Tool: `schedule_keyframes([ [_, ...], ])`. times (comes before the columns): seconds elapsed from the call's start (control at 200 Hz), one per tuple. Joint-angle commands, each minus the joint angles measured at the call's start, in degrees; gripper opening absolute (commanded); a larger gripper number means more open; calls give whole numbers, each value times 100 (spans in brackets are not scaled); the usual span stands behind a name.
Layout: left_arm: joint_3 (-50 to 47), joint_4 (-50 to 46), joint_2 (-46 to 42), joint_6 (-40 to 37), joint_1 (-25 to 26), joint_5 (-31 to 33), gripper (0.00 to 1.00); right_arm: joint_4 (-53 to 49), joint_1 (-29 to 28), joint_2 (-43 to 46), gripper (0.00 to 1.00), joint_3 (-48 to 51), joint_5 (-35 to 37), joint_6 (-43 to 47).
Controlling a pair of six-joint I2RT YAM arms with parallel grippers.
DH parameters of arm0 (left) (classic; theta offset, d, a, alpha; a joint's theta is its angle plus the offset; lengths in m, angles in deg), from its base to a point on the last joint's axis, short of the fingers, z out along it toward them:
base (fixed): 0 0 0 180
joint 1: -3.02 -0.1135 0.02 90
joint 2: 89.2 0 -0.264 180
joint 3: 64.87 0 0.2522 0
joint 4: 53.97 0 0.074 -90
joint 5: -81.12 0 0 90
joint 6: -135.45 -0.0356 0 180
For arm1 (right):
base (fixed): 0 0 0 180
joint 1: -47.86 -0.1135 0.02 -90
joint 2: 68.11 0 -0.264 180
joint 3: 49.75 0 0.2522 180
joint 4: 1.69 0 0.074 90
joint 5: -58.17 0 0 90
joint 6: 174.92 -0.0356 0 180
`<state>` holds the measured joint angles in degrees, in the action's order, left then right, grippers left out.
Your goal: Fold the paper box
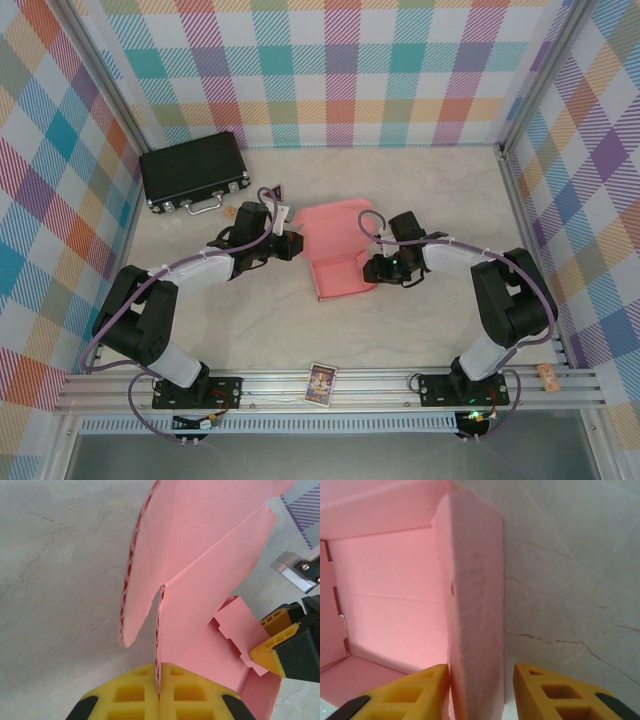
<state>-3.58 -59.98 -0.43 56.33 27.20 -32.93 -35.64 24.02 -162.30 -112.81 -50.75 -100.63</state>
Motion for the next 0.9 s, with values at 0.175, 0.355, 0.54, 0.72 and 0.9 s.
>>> schedule_keyframes([
  [0.175, 103, 205, 34, 33, -45, -118, 0, -324, -147, -95, 30, -212, 301, 205],
  [0.355, 111, 227, 53, 41, -45, -158, 0, -294, -253, -108, 28, -212, 634, 101],
  [0.54, 119, 214, 76, 46, -45, -182, 0, -276, -305, -10, 33, -229, 726, 55],
  [0.72, 108, 201, 44, 12, -49, -179, 0, -191, -299, 270, 35, -234, 926, -114],
  [0.9, 107, 174, 22, -23, -45, -176, 0, -144, -297, 410, 37, -273, 1028, -197],
])
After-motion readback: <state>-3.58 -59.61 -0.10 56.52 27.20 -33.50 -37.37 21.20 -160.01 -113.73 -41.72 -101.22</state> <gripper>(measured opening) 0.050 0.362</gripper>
